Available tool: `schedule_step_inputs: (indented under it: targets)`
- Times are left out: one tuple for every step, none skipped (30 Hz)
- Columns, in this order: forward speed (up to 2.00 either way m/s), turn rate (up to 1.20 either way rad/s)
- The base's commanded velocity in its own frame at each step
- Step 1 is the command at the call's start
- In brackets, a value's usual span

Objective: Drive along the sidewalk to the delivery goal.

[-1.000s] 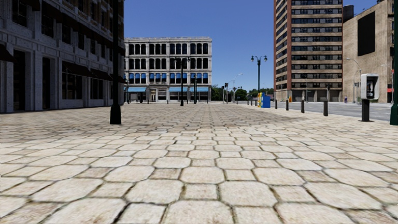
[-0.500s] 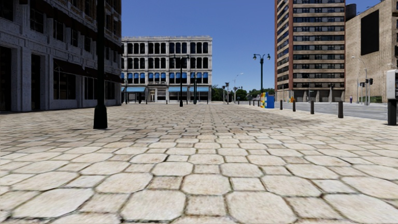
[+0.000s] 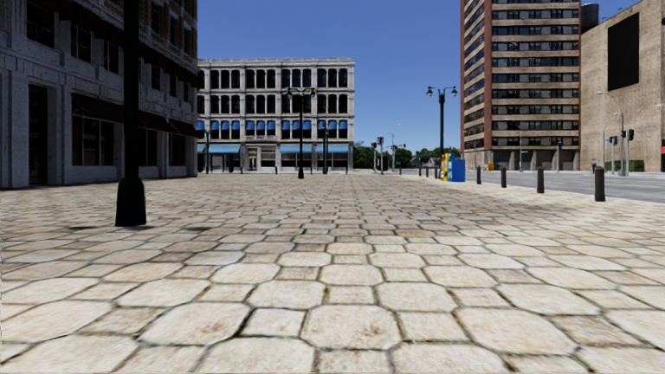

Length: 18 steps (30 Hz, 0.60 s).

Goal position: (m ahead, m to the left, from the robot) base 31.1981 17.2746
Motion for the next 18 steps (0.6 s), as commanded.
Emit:
schedule_step_inputs:
  targets:
    - [2.0, 0.0]
    - [2.0, 0.0]
    - [2.0, 0.0]
    - [2.0, 0.0]
    - [2.0, 0.0]
    - [2.0, 0.0]
    - [2.0, 0.0]
    - [2.0, 0.0]
    - [2.0, 0.0]
    - [2.0, 0.0]
    - [2.0, 0.0]
    - [2.0, 0.0]
    - [2.0, 0.0]
    - [2.0, 0.0]
    - [2.0, 0.0]
    - [2.0, 0.0]
    - [2.0, 0.0]
    - [2.0, 0.0]
